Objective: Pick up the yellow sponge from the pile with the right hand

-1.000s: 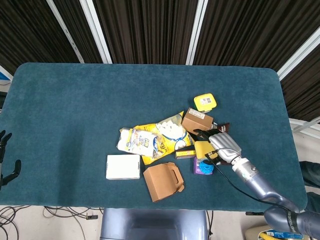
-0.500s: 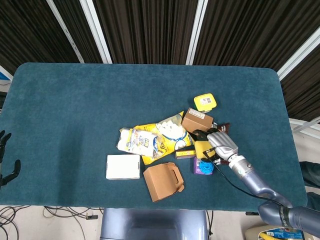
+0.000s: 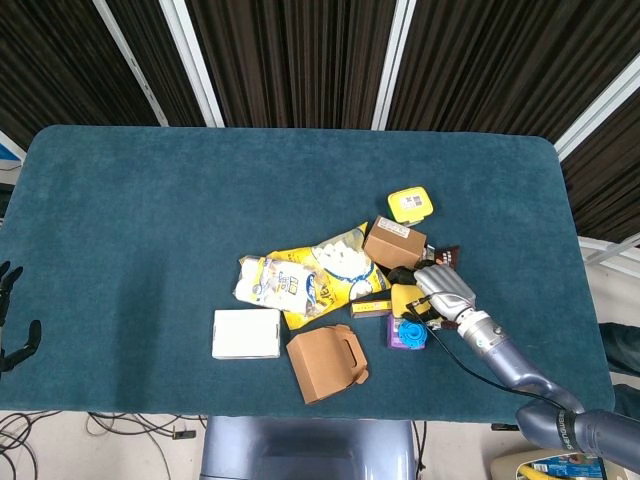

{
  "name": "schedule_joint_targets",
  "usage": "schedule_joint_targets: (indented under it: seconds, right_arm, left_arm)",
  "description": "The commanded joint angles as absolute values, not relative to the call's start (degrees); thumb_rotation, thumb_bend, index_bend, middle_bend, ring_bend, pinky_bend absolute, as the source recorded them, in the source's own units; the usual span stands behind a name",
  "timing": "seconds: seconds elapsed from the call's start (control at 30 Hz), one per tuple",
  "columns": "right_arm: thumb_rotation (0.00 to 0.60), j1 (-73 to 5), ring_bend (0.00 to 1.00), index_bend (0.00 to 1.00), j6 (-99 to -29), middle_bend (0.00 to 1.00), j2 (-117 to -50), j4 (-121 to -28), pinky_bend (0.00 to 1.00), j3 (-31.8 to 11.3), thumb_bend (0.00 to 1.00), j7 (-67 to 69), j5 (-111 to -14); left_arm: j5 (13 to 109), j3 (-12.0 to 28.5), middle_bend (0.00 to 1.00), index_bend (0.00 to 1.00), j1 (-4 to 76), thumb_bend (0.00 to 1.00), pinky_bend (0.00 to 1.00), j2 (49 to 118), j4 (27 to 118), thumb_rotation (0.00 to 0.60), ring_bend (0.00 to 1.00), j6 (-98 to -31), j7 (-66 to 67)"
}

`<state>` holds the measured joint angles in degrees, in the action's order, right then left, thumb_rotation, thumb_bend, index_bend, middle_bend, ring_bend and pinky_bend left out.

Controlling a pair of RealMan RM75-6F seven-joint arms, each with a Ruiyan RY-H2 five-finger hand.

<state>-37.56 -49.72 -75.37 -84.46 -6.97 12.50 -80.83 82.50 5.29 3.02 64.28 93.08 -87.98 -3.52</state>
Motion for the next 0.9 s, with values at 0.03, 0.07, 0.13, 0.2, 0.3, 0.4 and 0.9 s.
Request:
schedule_joint_targets:
  seconds: [0.03, 0.07, 0.13, 0.2, 0.3, 0.4, 0.9]
  right_arm:
    - [0.600, -37.28, 0.49, 0.35, -51.06, 0.49, -75.38, -84.65, 0.28, -7.21, 0.42, 13.31, -81.32]
    - [0.600, -37.08, 0.49, 0.35, -51.81, 0.49, -75.43, -84.65, 0.28, -7.32, 0.43, 13.75, -81.58]
    - [0.600, -36.57, 0.49, 0.35, -53.47, 0.49, -75.15, -85.09, 0.28, -7.56, 0.43, 15.38, -82.28]
    - [0.600, -36.08, 0.49, 0.35, -54.90, 0.49, -74.19, -86.00, 0.28, -7.56, 0.43, 17.79, -83.44]
    - [0.600, -35.06, 0.49, 0.35, -57.53, 0.48, -71.79, -87.75, 0.28, -7.11, 0.43, 22.16, -86.04]
    - [0.600, -34.26, 0.49, 0.35, -60.07, 0.48, -68.66, -89.89, 0.28, -6.82, 0.43, 27.52, -88.65]
    - [0.600, -29.60, 0.49, 0.34, -83.12, 0.48, -54.11, -95.63, 0.28, -6.01, 0.40, 60.11, -104.54]
  left_arm:
    - [82.56, 5.25, 0.00, 0.00, 3.01, 0.46, 0.02, 64.25, 93.13, 0.600, 0.02, -87.99, -3.46]
    - [82.57, 5.23, 0.00, 0.00, 2.99, 0.46, 0.02, 64.25, 93.12, 0.600, 0.02, -87.99, -3.48]
    - [82.58, 5.23, 0.00, 0.00, 2.95, 0.46, 0.02, 64.21, 93.12, 0.600, 0.02, -88.05, -3.66]
    - [82.54, 5.24, 0.00, 0.00, 2.93, 0.46, 0.02, 64.19, 93.06, 0.600, 0.02, -88.04, -3.79]
    - [82.50, 5.21, 0.00, 0.00, 2.93, 0.46, 0.02, 64.19, 92.95, 0.600, 0.02, -87.94, -3.87]
    - [82.59, 5.17, 0.00, 0.00, 2.90, 0.46, 0.02, 64.24, 92.90, 0.600, 0.02, -88.00, -3.92]
    - [82.58, 5.15, 0.00, 0.00, 2.78, 0.46, 0.02, 64.24, 93.19, 0.600, 0.02, -88.15, -3.59]
